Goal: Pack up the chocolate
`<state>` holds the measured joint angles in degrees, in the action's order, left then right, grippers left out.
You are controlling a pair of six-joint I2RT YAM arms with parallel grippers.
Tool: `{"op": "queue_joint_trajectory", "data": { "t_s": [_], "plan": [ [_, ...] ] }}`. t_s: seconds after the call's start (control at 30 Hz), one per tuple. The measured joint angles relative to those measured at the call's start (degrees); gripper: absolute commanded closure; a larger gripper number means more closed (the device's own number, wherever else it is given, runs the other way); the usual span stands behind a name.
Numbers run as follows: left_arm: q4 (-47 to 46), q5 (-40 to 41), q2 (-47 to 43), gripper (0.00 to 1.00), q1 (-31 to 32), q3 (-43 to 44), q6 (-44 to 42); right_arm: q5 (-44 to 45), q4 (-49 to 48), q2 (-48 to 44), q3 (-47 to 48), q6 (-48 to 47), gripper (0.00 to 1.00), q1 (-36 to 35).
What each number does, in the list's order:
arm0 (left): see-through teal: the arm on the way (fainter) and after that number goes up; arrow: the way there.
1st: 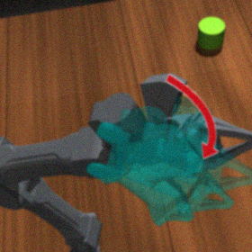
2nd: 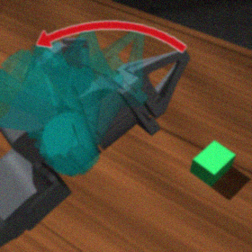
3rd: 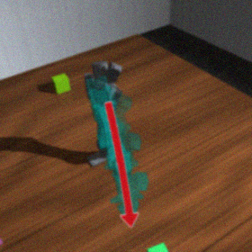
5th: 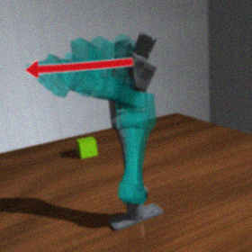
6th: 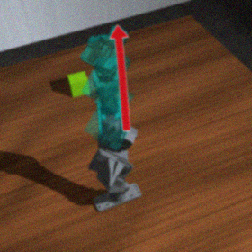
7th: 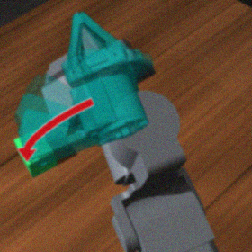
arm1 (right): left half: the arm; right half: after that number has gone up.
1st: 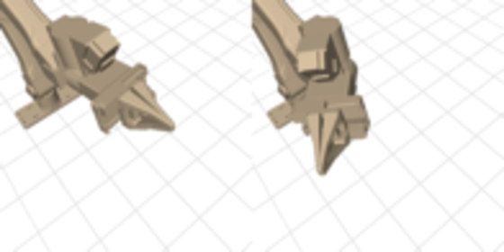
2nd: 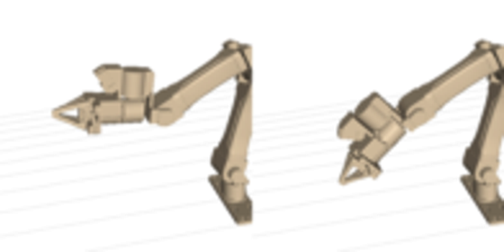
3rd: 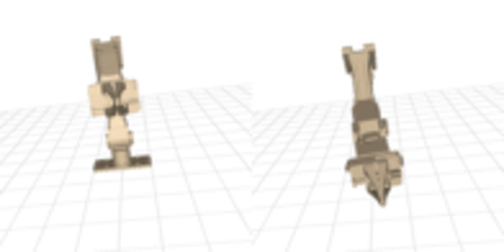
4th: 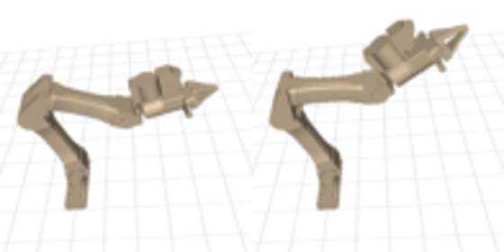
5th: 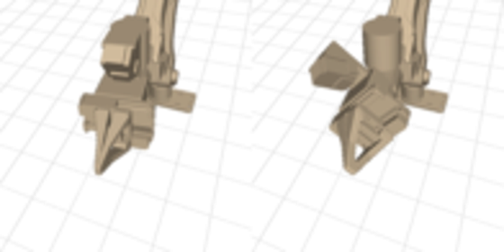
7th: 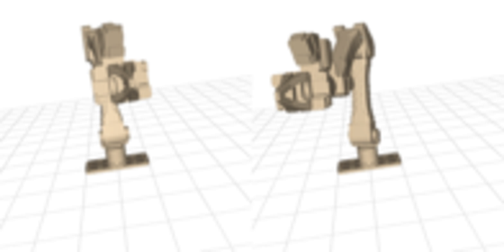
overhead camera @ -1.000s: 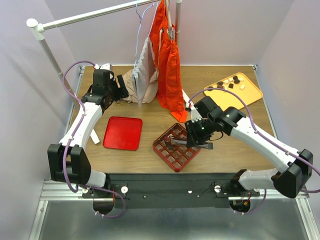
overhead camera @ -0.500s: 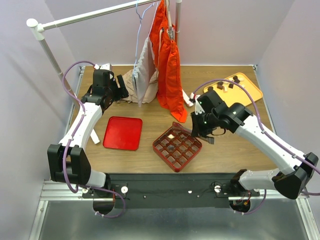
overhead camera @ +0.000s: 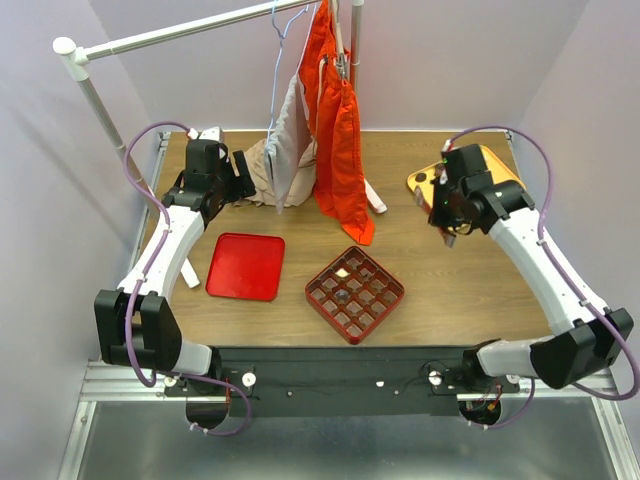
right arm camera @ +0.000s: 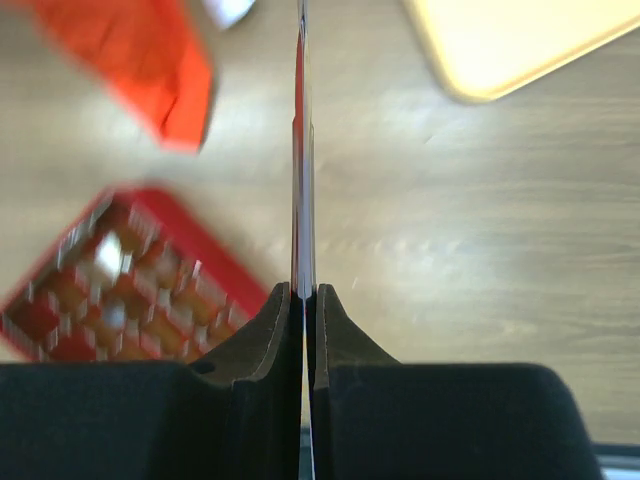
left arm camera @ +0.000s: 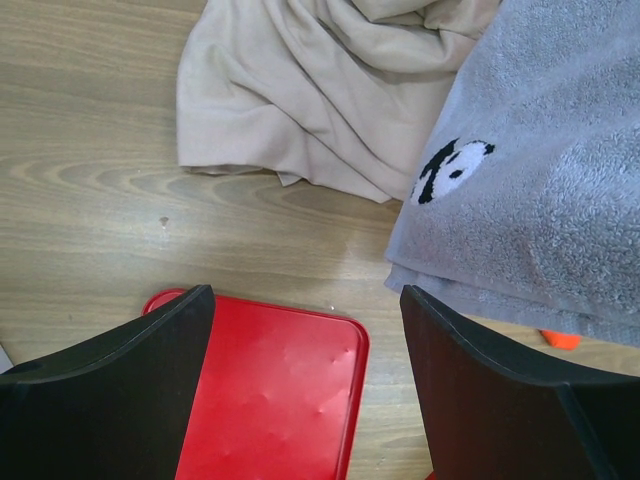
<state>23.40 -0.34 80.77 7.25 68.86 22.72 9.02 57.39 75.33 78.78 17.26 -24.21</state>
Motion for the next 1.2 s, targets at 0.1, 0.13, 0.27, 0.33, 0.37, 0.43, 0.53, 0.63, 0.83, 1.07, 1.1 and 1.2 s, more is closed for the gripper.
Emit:
{"op": "queue_joint_trajectory", "data": {
  "t_s": [0.1, 0.13, 0.27, 0.33, 0.37, 0.43, 0.53, 0.63, 0.83, 1.07, 1.1, 1.2],
  "plan": [
    [0.0, 0.0, 0.0, 0.16, 0.0, 0.0, -0.5, 0.2, -4.2, 1.6, -0.3, 0.7, 0.83, 6.3],
    [0.0, 0.0, 0.0, 0.16, 0.0, 0.0, -0.6, 0.3, -5.0, 1.9, -0.5, 0.9, 0.83, 7.5],
    [-0.1, -0.6, 0.0, 0.16, 0.0, 0.0, -1.3, 0.1, -11.7, 5.3, -3.1, 1.9, 0.76, 14.1],
    [-0.2, -1.5, 0.0, 0.16, 0.0, -0.6, -2.1, 0.0, -13.8, 7.2, -4.0, 2.3, 0.74, 16.6],
    [-0.2, -1.8, 0.0, 0.16, 0.0, -0.8, -2.3, 0.0, -14.9, 8.5, -4.2, 2.4, 0.74, 18.2],
    [-0.2, -2.7, -0.1, 0.15, 0.0, -1.4, -3.0, -0.1, -16.3, 10.3, -4.2, 2.6, 0.71, 19.8],
    [-0.4, -4.1, -0.4, 0.15, 0.0, -2.1, -3.8, -0.3, -18.5, 12.0, -4.3, 2.9, 0.66, 21.1],
    [-1.3, -6.0, -1.3, 0.15, 0.0, -2.9, -4.5, -0.9, -20.1, 12.9, -4.3, 3.3, 0.63, 22.0],
    [-2.6, -7.8, -1.8, 0.15, 0.4, -4.3, -5.6, -1.4, -22.5, 15.3, -4.1, 3.8, 0.57, 23.2],
    [-2.8, -8.3, -1.8, 0.15, 0.4, -4.8, -6.3, -1.4, -23.9, 19.6, -2.1, 3.9, 0.52, 23.6],
    [-2.8, -8.3, -1.8, 0.15, 0.4, -4.8, -6.3, -1.4, -24.2, 20.4, -1.7, 3.9, 0.51, 23.6],
    [-2.8, -8.3, -1.8, 0.15, 0.4, -4.8, -6.3, -1.4, -24.8, 22.2, -0.9, 3.8, 0.51, 23.6]
  ]
}}
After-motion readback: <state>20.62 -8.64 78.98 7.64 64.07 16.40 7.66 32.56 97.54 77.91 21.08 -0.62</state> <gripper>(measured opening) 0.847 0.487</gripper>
